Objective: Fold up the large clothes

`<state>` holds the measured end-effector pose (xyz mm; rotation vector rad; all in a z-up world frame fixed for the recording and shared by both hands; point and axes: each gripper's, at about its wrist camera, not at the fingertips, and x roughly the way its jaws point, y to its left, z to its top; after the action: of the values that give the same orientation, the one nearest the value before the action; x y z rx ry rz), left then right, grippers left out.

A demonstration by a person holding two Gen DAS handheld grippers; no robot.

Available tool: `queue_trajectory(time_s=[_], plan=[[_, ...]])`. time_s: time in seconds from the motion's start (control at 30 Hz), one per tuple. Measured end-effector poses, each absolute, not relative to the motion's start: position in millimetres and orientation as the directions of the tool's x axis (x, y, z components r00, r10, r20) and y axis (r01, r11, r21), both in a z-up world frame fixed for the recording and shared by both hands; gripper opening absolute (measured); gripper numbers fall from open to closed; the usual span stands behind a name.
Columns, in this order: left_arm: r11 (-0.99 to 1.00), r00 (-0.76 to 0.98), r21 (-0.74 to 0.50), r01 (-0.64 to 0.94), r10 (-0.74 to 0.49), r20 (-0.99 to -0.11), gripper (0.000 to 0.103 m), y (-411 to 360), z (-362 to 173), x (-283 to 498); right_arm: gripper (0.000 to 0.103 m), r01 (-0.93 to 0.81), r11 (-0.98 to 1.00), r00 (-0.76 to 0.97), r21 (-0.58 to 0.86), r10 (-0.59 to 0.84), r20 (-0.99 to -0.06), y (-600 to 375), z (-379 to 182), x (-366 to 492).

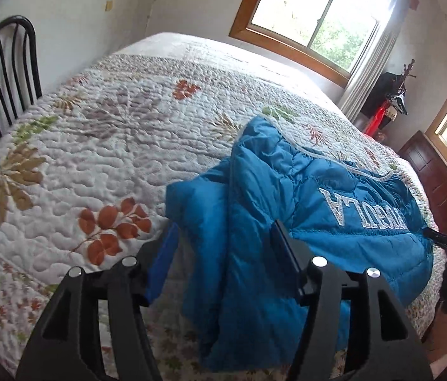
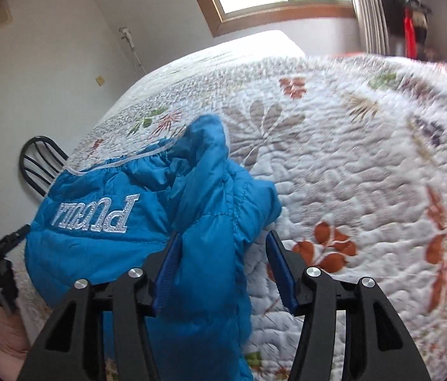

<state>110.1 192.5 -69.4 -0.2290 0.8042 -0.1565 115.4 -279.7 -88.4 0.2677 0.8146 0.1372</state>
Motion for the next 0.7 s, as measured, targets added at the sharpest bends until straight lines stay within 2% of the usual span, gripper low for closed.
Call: queue_trajectory(time_s=[0.07, 0.1, 0.2, 0.23, 0.33, 0.5, 0.7], plan=[[0.979, 0.720, -0.199, 0.041, -0.167, -0.674, 0.060, 185.4, -52.3, 91.3, 0.051, -0.024, 0.973, 0.690, 0.228, 0.181, -0.700, -269.4, -73.3, 100.6], [0.983, 0.732, -0.177, 0.048, -0.155, -0.663, 0.060, 178.8, -44.7, 82.6, 0.045, -0.040, 0.976, 0.692, 0.215, 0.182, -0.699, -261.7, -66.7, 93.0], [0.986, 0.740, -0.129, 0.101, -0.161, -0.653, 0.064, 147.8, -30.8, 62.8, 0.037, -0.101, 0.983, 0.701, 0.154, 0.180, -0.690, -232.6, -51.3, 77.2], [0.990, 0.739, -0.099, 0.100, -0.140, -0.659, 0.067, 134.6, -29.1, 59.1, 0.037, -0.110, 0.985, 0.702, 0.131, 0.170, -0.692, -223.3, -48.9, 73.9], [0.995, 0.729, -0.031, 0.097, -0.092, -0.678, 0.067, 104.0, -35.6, 50.8, 0.036, -0.131, 0.987, 0.697, 0.092, 0.158, -0.699, -202.4, -49.4, 69.2], [0.997, 0.707, -0.017, 0.070, -0.062, -0.704, 0.067, 86.7, -59.0, 51.7, 0.034, -0.111, 0.991, 0.669, 0.076, 0.131, -0.732, -191.0, -70.3, 70.4], [0.998, 0.673, -0.033, 0.060, -0.065, -0.737, 0.069, 91.3, -89.4, 64.2, 0.032, -0.073, 0.990, 0.627, 0.123, 0.142, -0.766, -198.1, -103.6, 79.3]])
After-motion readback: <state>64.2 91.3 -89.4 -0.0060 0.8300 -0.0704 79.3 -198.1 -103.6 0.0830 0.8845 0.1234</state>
